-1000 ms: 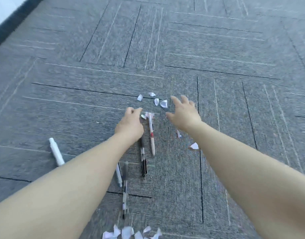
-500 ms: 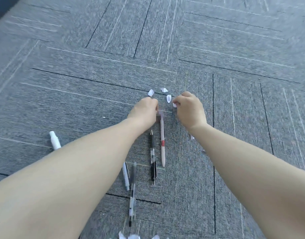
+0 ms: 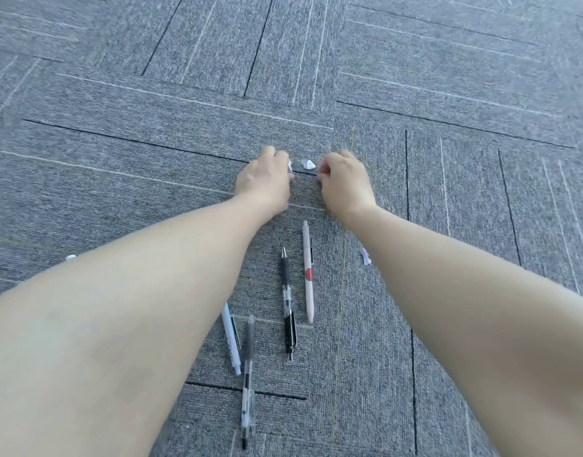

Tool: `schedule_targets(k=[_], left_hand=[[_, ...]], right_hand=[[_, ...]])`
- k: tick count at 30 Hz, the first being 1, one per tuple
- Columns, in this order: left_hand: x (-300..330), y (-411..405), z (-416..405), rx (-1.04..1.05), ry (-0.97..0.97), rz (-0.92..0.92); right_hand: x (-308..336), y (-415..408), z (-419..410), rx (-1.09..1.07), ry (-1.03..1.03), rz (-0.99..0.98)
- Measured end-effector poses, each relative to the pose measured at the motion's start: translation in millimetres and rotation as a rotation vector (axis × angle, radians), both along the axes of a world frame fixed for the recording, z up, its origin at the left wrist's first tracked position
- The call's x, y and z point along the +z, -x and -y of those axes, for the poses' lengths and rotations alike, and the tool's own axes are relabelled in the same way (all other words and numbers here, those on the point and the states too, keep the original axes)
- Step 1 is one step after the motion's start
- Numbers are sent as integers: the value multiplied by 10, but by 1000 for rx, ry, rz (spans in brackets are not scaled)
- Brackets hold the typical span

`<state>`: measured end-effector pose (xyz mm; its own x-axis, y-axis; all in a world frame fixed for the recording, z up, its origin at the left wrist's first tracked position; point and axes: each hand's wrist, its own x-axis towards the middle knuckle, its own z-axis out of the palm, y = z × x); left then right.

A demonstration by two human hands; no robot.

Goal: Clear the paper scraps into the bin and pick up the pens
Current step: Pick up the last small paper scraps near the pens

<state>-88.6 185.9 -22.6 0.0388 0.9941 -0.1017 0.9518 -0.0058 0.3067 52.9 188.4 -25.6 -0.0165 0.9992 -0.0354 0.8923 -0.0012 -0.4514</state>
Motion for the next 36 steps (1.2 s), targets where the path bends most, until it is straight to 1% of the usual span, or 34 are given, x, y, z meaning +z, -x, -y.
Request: schedule_targets(k=[2, 4, 5, 7, 11, 13, 14, 15, 17, 19, 21, 22, 23, 24, 27, 28, 30, 32, 34, 36], left_hand=[[-25, 82, 18, -21, -10, 63], [-23, 201, 49, 18, 13, 214], [-14, 250, 66, 44, 35, 289], [4, 301, 86, 45, 51, 356], [8, 298, 128, -47, 57, 342], [-2, 302, 175, -102, 70, 304], [-11, 306, 206, -143, 70, 267], [-27, 306, 243, -192, 56, 229], [-91, 299, 331, -263, -15, 187], [-157, 264, 424, -252, -126, 197], [-217, 202, 495, -235, -220, 171], [-238, 168, 525, -225, -243, 159], [-242, 141, 545, -203, -255, 166], [-227, 123, 554, -167, -255, 191], [-129, 100, 521, -42, -187, 321], [-97, 93, 504, -28, -152, 352], [-47, 68, 473, -53, -97, 348], [-28, 22, 440, -100, -54, 256], [-42, -44, 393, -148, -42, 97], [-34, -97, 345, -162, -51, -6]], right_hand=[[28, -6, -28, -56, 32, -84], [67, 29, -62, -90, 52, -172], [79, 54, -83, -77, 77, -182], [95, 100, -142, -35, 128, -121], [149, 148, -242, 83, 154, 62], [170, 137, -225, 111, 179, 83], [176, 112, -198, 90, 185, 49], [187, 70, -147, 41, 190, -24], [209, -61, -22, -104, 201, -249], [239, -222, 123, -249, 231, -461], [263, -347, 242, -368, 250, -627], [260, -384, 284, -407, 252, -683], [249, -404, 317, -424, 255, -696], [226, -415, 345, -411, 253, -652], [160, -389, 418, -274, 225, -388], [145, -367, 438, -228, 211, -305], [117, -307, 470, -145, 199, -136], [113, -247, 491, -73, 174, -18], [113, -211, 494, -6, 148, 42], [127, -196, 468, 55, 158, 129]])
